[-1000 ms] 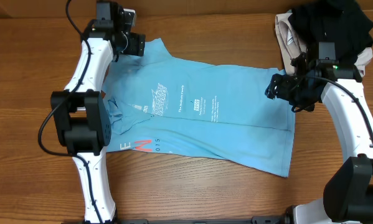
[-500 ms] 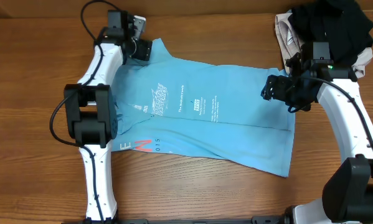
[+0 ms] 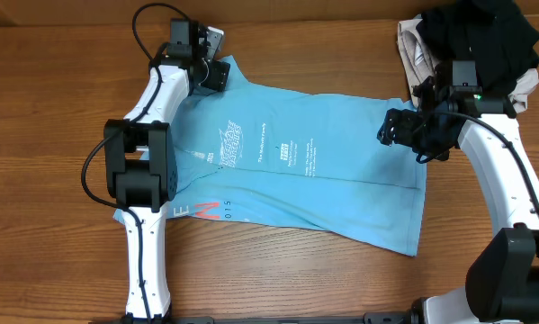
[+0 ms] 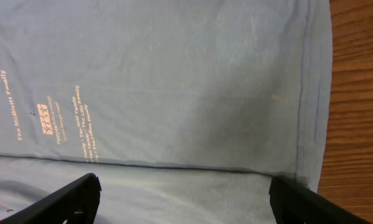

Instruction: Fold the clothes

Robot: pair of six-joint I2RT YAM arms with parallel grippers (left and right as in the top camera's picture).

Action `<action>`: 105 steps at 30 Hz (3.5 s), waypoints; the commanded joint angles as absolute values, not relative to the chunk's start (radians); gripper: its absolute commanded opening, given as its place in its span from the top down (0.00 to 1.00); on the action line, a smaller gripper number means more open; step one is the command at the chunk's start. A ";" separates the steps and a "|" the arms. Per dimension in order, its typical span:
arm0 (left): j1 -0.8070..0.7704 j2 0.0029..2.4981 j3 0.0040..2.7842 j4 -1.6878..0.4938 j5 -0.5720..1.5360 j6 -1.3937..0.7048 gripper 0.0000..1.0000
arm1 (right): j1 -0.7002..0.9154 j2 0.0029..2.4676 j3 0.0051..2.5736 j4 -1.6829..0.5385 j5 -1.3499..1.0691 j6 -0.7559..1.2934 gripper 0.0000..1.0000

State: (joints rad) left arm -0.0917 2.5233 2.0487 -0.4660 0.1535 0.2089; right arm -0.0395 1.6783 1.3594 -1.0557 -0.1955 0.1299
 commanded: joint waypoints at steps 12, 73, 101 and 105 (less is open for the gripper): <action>-0.076 2.562 2.072 -0.384 0.133 0.021 0.25 | -0.038 1.657 1.388 -1.031 -0.200 0.122 0.10; 0.011 2.501 2.584 -1.196 -0.130 0.005 0.96 | -0.038 2.038 1.388 -0.439 -0.057 0.096 0.30; -0.034 2.501 2.582 -1.256 -0.085 0.030 0.96 | 0.049 2.236 1.388 0.066 0.028 0.104 0.46; -0.034 2.501 2.582 -1.257 -0.085 0.029 0.96 | 0.066 2.277 1.388 0.074 0.108 0.104 0.59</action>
